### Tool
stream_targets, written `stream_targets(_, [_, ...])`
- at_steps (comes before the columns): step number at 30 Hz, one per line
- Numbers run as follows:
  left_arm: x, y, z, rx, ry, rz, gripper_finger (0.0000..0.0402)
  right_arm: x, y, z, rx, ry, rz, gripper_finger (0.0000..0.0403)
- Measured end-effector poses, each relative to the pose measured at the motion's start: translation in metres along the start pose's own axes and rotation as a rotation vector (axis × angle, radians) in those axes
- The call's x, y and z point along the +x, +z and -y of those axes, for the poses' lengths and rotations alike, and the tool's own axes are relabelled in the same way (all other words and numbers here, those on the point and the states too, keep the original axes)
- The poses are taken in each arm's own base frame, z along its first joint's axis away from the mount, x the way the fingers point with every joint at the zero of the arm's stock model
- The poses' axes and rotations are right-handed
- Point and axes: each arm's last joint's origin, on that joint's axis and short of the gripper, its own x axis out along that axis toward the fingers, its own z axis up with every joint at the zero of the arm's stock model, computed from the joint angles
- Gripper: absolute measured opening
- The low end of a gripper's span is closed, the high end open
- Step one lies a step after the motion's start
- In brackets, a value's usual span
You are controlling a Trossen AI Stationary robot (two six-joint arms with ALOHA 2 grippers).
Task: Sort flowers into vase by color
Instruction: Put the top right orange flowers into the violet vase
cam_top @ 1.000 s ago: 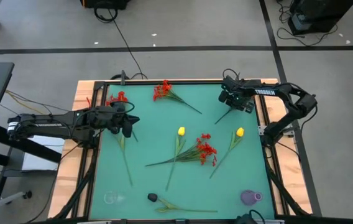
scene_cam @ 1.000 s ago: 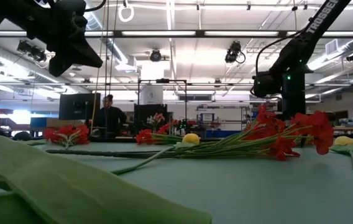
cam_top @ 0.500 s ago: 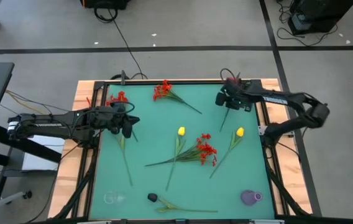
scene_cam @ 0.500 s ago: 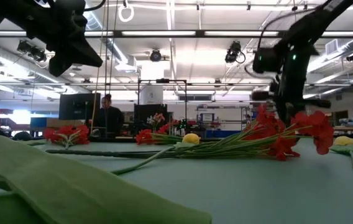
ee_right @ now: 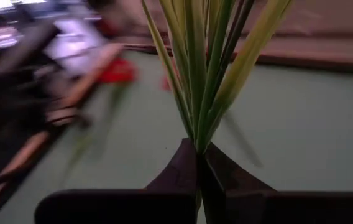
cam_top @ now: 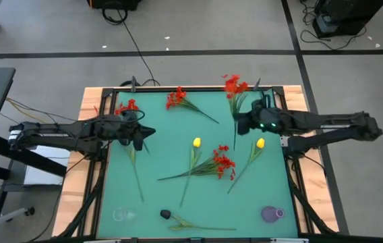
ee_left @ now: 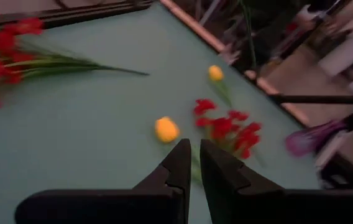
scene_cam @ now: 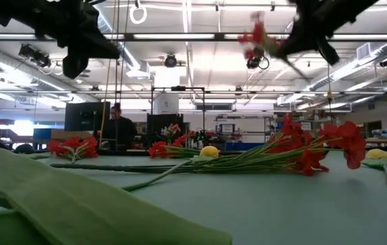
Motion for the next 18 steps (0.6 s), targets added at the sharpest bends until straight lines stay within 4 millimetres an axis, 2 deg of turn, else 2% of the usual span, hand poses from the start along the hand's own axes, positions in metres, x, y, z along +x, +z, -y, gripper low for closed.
stream_targets(4, [0.015,0.001,0.017,-0.006,-0.094,0.067,0.0034,-0.019,0.0,-0.023,-0.12,0.316,-0.021,0.0012])
stream_targets(8, [0.035,-0.001,0.034,-0.012,-0.162,0.148,0.003,-0.032,-0.01,-0.038,-0.157,0.6,-0.185,0.002])
stream_targets(11, [0.051,-0.009,0.042,-0.006,-0.188,0.149,0.0029,-0.041,-0.014,-0.046,-0.149,0.712,-0.23,0.0016])
stream_targets(18, [0.078,-0.026,0.071,0.028,-0.198,0.055,0.0029,-0.082,-0.025,-0.055,-0.427,0.873,-0.103,0.0007])
